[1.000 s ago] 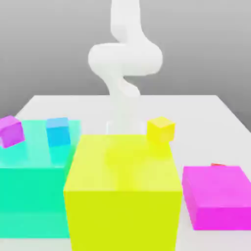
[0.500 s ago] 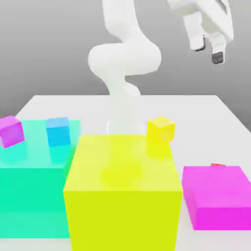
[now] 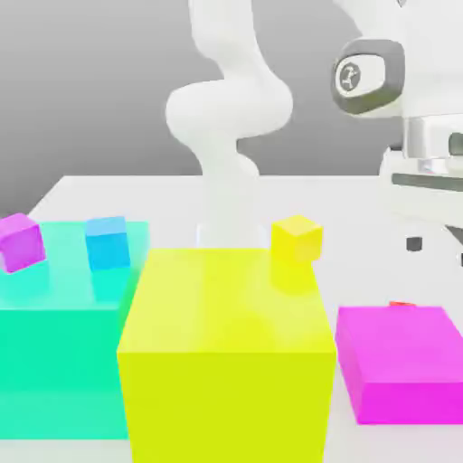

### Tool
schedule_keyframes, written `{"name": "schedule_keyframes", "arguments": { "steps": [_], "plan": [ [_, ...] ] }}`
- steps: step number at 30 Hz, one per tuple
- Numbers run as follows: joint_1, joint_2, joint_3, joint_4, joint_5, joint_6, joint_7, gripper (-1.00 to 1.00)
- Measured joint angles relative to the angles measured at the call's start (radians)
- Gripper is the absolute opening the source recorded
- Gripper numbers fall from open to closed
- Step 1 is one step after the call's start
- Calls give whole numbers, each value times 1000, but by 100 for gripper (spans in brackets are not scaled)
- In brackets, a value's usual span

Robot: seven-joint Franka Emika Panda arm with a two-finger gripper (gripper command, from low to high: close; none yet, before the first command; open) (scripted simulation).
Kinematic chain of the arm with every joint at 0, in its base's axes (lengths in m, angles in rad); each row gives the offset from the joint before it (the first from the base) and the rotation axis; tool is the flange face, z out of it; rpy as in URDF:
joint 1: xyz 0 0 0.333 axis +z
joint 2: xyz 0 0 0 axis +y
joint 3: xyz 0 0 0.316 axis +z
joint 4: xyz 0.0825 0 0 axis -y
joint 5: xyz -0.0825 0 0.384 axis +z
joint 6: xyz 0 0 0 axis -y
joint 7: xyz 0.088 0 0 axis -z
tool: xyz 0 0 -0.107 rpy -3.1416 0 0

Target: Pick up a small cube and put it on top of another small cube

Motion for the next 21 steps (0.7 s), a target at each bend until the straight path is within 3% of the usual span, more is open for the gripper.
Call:
{"name": "schedule_keyframes", "arguments": {
  "steps": [12, 20, 21],
  "plan": [
    [179, 217, 93, -131, 120, 152, -628, 0],
    [237, 444, 26, -99, 60, 333, -625, 0],
    [254, 472, 8, -94, 53, 355, -620, -100]
  ]
}}
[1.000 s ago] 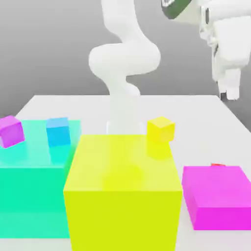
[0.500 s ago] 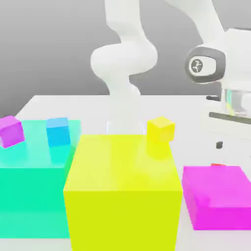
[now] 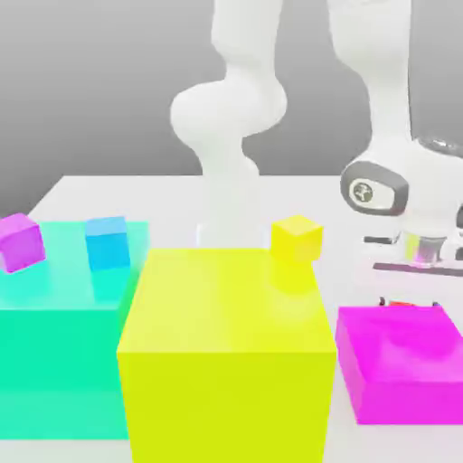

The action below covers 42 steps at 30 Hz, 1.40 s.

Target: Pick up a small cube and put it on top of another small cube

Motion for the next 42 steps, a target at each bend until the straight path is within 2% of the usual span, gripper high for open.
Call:
{"name": "schedule_keyframes", "arguments": {
  "steps": [7, 15, 17, 21, 25, 39, 42],
  "plan": [
    [4, 5, -4, 1, 0, 2, 0, -100],
    [-40, -214, 60, -42, 86, -174, -64, -100],
    [-20, -230, 60, -17, 42, -231, -3, -100],
    [-44, -312, 28, 37, -85, -394, 88, -100],
    [-114, -449, -23, 61, -129, -552, 55, -100],
    [-272, -952, -270, 117, -81, -1072, -245, -100],
    [-277, -975, -318, 70, -78, -1037, -287, -100]
  ]
}}
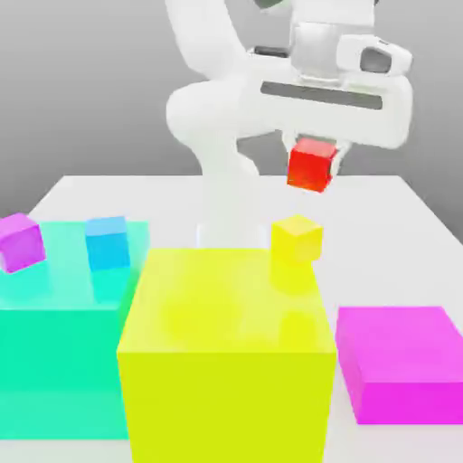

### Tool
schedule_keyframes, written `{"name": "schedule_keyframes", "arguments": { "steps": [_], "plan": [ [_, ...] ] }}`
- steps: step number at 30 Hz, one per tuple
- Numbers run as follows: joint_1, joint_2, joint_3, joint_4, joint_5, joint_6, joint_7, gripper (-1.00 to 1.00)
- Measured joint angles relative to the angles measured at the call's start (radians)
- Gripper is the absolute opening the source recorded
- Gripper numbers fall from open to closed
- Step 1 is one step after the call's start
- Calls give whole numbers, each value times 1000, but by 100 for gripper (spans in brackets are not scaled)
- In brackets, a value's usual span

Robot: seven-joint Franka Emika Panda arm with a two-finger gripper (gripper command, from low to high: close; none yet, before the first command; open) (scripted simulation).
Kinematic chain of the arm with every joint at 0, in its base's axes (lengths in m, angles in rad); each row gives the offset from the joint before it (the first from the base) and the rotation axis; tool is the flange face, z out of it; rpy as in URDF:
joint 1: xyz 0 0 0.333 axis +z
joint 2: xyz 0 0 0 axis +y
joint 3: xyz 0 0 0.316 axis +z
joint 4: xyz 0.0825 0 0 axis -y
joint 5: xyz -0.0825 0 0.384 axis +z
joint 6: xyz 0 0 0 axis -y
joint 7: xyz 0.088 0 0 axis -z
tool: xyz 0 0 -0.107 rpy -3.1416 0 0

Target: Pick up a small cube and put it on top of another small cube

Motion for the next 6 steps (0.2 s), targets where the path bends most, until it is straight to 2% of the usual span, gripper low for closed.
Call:
{"name": "schedule_keyframes", "arguments": {
  "steps": [2, 3, 6],
  "plan": [
    [-2, 24, -17, -51, -9, 77, -3, -100],
    [-2, 37, -24, -74, -14, 112, -3, 100],
    [-2, 37, -24, -74, -14, 112, -3, 100]
  ]
}}
